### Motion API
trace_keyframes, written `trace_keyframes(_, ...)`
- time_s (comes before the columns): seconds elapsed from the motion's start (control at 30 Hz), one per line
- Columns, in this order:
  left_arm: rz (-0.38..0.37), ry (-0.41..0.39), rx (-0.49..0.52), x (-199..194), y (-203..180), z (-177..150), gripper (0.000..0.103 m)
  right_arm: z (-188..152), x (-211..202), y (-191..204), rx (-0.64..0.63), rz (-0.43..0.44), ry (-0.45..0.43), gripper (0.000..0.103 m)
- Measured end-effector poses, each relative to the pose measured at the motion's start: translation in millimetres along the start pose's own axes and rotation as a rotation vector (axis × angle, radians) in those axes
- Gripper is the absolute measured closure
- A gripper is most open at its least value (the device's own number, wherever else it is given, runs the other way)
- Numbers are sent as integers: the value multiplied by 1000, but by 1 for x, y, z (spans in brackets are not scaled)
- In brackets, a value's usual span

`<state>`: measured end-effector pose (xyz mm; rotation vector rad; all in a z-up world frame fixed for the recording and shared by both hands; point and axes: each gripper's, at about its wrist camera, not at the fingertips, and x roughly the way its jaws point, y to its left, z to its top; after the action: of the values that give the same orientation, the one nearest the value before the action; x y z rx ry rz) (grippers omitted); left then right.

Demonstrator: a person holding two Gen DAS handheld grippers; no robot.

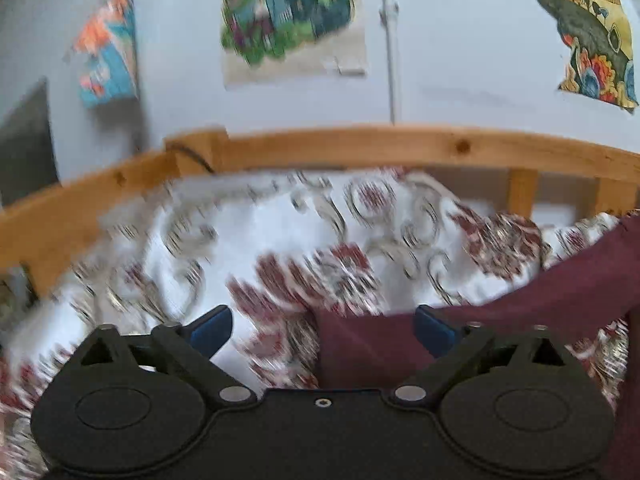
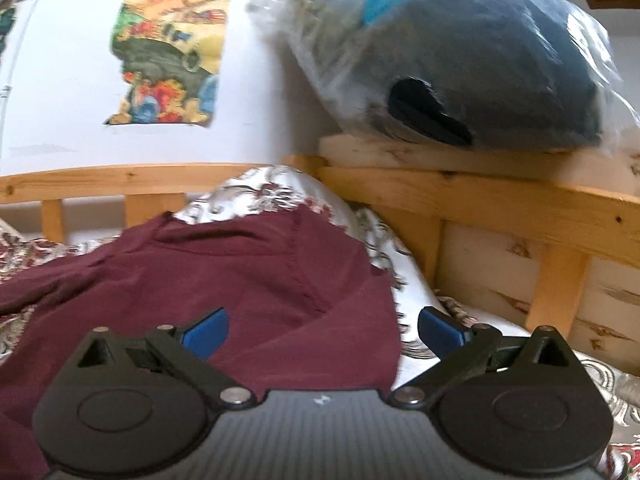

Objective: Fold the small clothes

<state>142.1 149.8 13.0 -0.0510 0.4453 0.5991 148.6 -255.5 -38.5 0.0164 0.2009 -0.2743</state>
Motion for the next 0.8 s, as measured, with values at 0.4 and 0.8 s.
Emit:
trace_keyframes(0.4, 11, 157, -100, 67, 10, -2, 44, -4, -16, 30, -60, 62, 22, 0)
trace_keyframes(0.8, -35, 38, -13, 28, -23, 21, 97, -5, -18, 29, -37, 53, 32, 0)
